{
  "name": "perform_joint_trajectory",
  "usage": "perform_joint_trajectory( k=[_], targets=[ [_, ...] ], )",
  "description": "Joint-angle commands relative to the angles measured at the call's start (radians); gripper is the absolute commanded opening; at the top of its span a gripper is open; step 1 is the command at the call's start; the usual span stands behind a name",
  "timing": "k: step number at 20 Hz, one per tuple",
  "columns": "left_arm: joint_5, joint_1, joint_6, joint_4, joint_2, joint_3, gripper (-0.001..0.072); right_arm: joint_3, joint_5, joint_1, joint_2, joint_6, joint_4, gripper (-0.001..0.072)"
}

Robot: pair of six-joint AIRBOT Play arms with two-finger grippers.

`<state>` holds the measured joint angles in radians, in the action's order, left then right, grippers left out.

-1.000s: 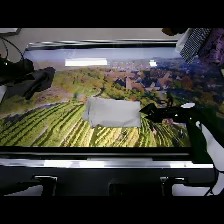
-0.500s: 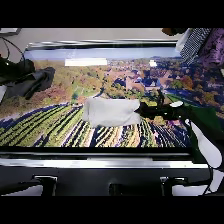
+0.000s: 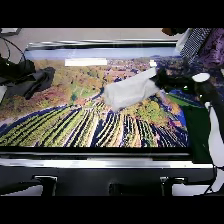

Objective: Fold the clothes and pants, and hang the long-sleeved shirts on hangers.

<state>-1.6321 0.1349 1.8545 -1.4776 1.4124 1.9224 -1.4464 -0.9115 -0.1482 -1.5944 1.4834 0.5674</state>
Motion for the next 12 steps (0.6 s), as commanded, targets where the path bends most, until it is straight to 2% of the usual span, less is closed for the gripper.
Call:
perform_joint_trajectory(
  k=[1, 3, 6, 9, 12],
  targets=[
    [-0.002, 0.001, 0.0, 0.0, 0.001, 0.0, 0.0021, -0.117, 0.011, -0.118, 0.001, 0.147, 0.048, 0.0036],
    [-0.002, 0.001, 0.0, 0.0, 0.001, 0.0, 0.0021, -0.14, 0.046, -0.188, 0.006, 0.222, 0.066, 0.0035],
    [-0.002, 0.001, 0.0, -0.001, 0.001, 0.0, 0.0021, -0.141, 0.146, -0.272, 0.043, 0.385, 0.178, 0.0035],
    [-0.002, 0.001, 0.0, -0.001, 0.001, 0.0, 0.0021, -0.141, 0.197, -0.327, 0.084, 0.604, 0.376, 0.0035],
    [-0.002, 0.001, 0.0, -0.001, 0.001, 0.0, 0.0021, -0.141, 0.173, -0.348, 0.13, 0.842, 0.625, 0.0035]
  ],
)
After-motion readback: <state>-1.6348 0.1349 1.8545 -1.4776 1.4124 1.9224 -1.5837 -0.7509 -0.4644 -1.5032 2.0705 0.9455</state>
